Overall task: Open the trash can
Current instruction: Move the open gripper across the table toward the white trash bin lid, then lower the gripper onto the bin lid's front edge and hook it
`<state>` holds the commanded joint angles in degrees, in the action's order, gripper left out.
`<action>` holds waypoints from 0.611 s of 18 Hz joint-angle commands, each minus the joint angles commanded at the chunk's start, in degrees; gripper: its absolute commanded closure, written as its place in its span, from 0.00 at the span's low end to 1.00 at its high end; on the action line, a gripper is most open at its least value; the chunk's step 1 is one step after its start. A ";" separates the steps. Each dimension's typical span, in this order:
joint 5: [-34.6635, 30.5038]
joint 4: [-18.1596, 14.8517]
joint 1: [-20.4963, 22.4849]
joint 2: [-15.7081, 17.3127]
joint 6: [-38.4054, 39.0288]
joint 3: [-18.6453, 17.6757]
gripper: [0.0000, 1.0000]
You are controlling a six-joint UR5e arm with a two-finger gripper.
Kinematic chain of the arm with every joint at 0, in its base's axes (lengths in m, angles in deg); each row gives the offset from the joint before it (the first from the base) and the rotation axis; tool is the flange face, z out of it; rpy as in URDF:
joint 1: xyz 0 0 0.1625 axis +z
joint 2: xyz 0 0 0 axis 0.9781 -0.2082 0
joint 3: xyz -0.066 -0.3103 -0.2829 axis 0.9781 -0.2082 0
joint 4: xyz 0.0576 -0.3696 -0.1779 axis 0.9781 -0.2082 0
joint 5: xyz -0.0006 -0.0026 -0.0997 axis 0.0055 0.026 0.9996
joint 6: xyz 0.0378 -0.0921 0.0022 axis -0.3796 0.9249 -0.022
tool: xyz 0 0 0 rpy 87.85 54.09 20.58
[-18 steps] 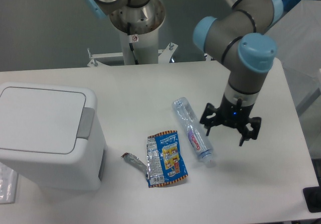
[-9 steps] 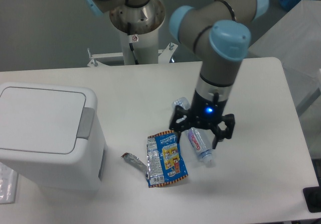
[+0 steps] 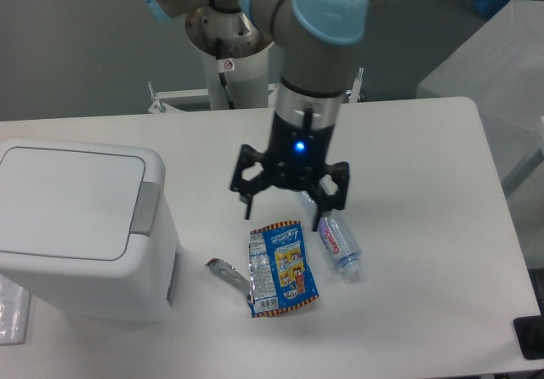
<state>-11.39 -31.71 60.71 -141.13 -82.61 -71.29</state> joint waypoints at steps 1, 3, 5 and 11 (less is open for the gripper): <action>1.40 0.00 -0.61 0.44 0.88 -0.09 0.00; 3.87 0.00 -1.23 1.23 1.50 -0.44 0.00; 4.14 0.00 -2.72 1.76 1.59 -1.05 0.00; 3.70 3.59 -4.57 0.54 1.59 -2.99 0.00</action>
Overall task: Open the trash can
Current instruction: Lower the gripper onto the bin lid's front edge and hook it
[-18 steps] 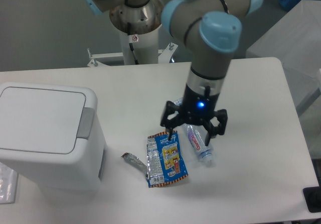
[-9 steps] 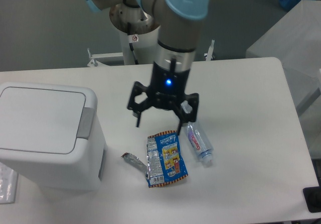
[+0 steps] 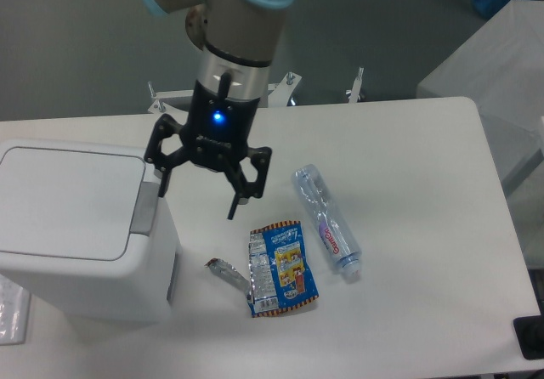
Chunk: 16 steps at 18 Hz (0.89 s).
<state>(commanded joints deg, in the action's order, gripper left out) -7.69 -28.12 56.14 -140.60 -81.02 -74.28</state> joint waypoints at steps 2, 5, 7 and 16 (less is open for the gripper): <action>0.00 1.07 -0.27 -0.79 0.88 -0.09 0.00; -0.09 1.16 -0.35 -1.32 0.88 0.35 0.00; -0.17 1.16 -0.27 -1.50 0.97 0.35 0.00; -0.18 1.16 -0.62 -1.59 1.41 -0.09 0.00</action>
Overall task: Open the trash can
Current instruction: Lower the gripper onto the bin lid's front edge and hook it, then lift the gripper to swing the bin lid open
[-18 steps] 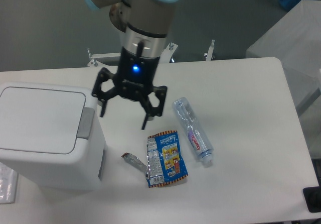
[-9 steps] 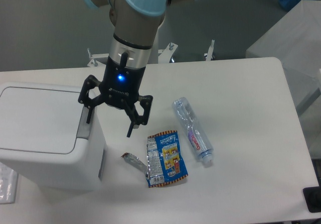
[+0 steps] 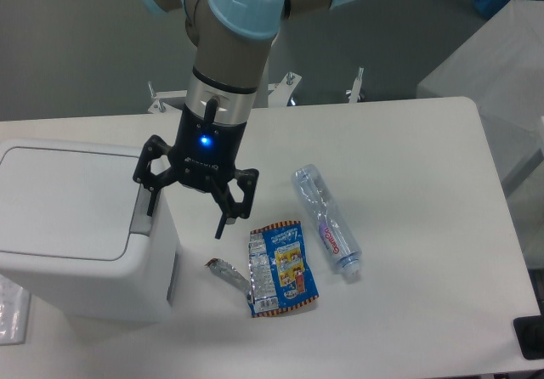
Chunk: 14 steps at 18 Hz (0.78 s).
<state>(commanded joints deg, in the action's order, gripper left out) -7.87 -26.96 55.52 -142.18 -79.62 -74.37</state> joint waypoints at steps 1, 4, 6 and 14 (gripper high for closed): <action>0.00 0.00 0.00 0.00 0.00 0.00 0.00; 0.00 0.09 -0.09 -0.44 0.00 -0.09 0.00; 0.00 0.17 -0.09 -0.44 0.00 0.00 0.00; 0.00 0.44 -0.18 -0.35 0.53 0.09 0.00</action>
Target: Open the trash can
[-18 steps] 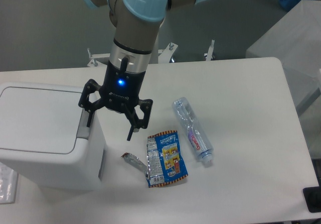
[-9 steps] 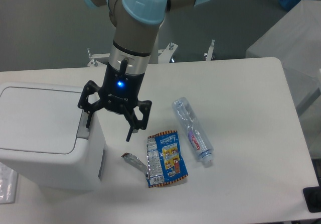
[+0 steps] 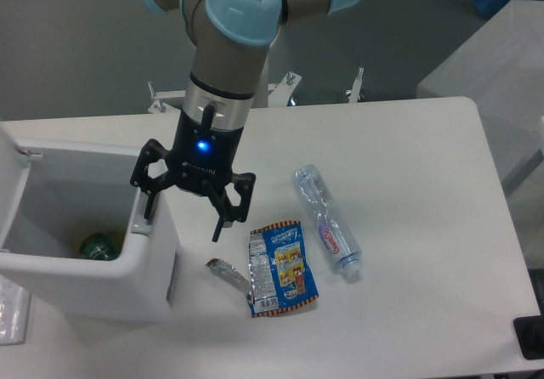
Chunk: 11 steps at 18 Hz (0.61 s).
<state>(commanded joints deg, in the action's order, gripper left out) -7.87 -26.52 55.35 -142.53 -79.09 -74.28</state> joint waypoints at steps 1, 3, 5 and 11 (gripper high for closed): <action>0.00 0.00 0.00 0.09 0.00 0.00 0.00; 0.00 0.00 0.09 0.26 -0.09 0.35 0.00; 0.00 0.26 0.09 -0.09 -0.26 0.96 0.00; -3.94 0.97 4.21 0.09 -1.93 0.88 0.00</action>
<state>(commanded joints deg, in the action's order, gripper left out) -11.81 -25.56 59.56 -142.45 -81.02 -73.40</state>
